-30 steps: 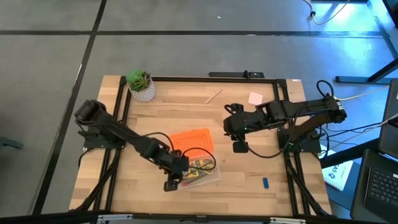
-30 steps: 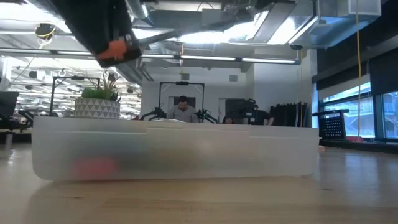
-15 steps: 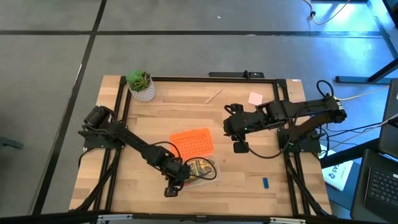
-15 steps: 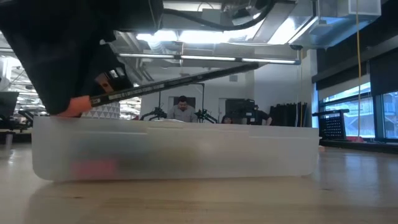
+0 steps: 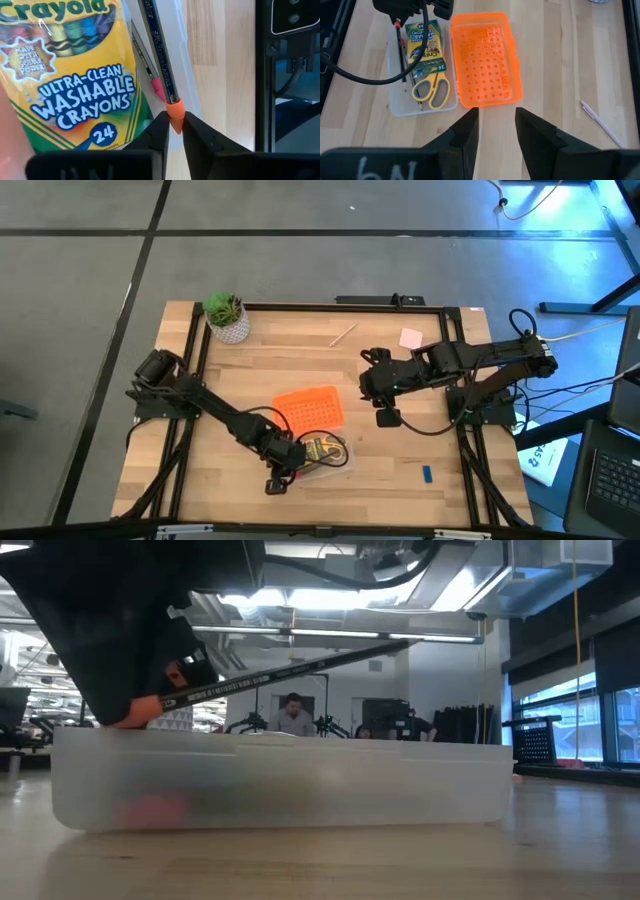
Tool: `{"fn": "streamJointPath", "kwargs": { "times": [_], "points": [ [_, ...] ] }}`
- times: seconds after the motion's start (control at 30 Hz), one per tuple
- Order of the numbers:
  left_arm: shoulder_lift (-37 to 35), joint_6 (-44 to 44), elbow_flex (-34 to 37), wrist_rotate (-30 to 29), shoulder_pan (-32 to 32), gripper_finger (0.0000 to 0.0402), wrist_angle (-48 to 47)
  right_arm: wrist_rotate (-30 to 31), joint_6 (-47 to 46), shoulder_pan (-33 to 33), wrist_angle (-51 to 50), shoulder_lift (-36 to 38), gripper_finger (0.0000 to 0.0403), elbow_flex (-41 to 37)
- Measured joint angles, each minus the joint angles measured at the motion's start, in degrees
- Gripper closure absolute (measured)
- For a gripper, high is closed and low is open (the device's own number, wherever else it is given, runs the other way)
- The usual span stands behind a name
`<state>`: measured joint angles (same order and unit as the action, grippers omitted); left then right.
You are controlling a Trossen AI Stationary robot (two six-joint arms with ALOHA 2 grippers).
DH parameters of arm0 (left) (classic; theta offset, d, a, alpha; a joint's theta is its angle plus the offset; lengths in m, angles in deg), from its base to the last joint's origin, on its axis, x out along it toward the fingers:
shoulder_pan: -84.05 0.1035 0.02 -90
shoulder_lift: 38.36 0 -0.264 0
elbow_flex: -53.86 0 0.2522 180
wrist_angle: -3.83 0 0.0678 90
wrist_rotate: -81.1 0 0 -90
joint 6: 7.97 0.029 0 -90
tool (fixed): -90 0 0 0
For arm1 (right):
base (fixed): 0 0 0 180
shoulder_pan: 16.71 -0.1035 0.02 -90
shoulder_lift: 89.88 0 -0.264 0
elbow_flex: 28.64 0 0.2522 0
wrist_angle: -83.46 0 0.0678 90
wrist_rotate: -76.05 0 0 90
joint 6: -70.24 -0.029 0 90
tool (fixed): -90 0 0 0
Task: Pack school essentials
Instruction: Put the black pencil into the orange supply box, then put the blue eraser into the orange supply box
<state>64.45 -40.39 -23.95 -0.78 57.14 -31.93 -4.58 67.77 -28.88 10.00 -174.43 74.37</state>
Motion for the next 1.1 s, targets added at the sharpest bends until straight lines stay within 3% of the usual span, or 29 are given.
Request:
{"fn": "streamJointPath", "kwargs": {
  "times": [0.57, 0.77, 0.93, 1.1],
  "points": [
    [0.0, 1.2, 0.0, 0.3, 0.2, 0.0294, -1.4, 0.0, -0.2, 0.0, 0.0, 0.0, 0.0273, 0.0],
    [-0.2, -5.6, 0.0, 3.7, 2.0, 0.0295, -2.0, 0.0, -0.4, 0.0, 0.1, 1.8, 0.0273, 0.0],
    [-3.4, -6.0, 0.1, 5.9, 4.2, 0.0296, -5.3, 0.0, -2.6, 0.0, 0.1, 5.1, 0.0273, 0.0],
    [-9.1, -3.9, 0.1, 2.4, 7.3, 0.0296, -10.5, -0.4, -6.6, 0.0, 0.3, 6.7, 0.0273, 0.0]
  ]
}}
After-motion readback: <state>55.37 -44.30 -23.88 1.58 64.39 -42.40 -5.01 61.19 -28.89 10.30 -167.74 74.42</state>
